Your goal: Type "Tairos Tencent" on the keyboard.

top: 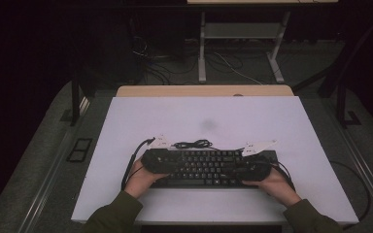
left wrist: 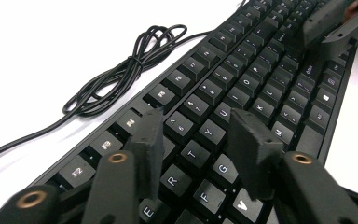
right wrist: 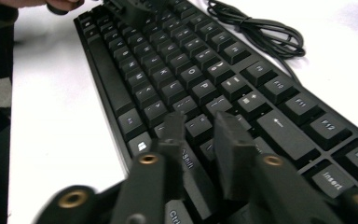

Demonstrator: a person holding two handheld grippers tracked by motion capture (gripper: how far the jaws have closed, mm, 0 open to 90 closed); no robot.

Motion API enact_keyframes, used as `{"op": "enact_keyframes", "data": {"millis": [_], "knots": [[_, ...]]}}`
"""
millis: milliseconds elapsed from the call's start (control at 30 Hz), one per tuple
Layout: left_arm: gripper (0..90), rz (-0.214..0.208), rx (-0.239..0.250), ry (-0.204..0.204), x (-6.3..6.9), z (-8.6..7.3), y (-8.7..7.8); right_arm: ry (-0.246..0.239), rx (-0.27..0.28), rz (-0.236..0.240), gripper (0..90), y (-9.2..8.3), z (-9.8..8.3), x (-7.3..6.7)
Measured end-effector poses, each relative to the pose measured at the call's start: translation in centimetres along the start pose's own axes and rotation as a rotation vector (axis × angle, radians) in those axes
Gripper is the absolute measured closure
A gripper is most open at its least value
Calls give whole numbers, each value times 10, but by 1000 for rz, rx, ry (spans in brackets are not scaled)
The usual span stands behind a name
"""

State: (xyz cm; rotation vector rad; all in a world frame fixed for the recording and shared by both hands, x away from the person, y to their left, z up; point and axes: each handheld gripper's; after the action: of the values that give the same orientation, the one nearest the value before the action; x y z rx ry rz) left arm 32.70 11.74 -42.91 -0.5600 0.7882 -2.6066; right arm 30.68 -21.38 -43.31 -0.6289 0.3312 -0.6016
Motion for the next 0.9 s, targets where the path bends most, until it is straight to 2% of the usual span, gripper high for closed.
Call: {"op": "enact_keyframes", "data": {"millis": [167,367,533,700,900], "knots": [[486,8,1,5,0,-1,-2,21,25,-13,515,0,1,2],[466,20,8,4,1,-5,-6,25,50,-37,362,2,5,3],[466,31,13,-3,1,-10,-11,27,57,-37,298,6,9,3],[471,45,18,-9,2,-14,-16,13,62,-26,279,11,13,1],[525,72,28,-14,2,-20,-23,0,62,-12,266,17,18,0]]}}
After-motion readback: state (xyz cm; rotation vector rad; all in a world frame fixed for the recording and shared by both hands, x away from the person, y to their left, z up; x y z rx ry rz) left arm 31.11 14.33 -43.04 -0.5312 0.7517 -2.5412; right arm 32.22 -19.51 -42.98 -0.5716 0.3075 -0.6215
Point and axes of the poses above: each handheld gripper's, and its own axes: y roughly forward along the jaws, z roughly out of its top, x roughly to its right, and after that the axes turned 10 degrees about -z, right-handed
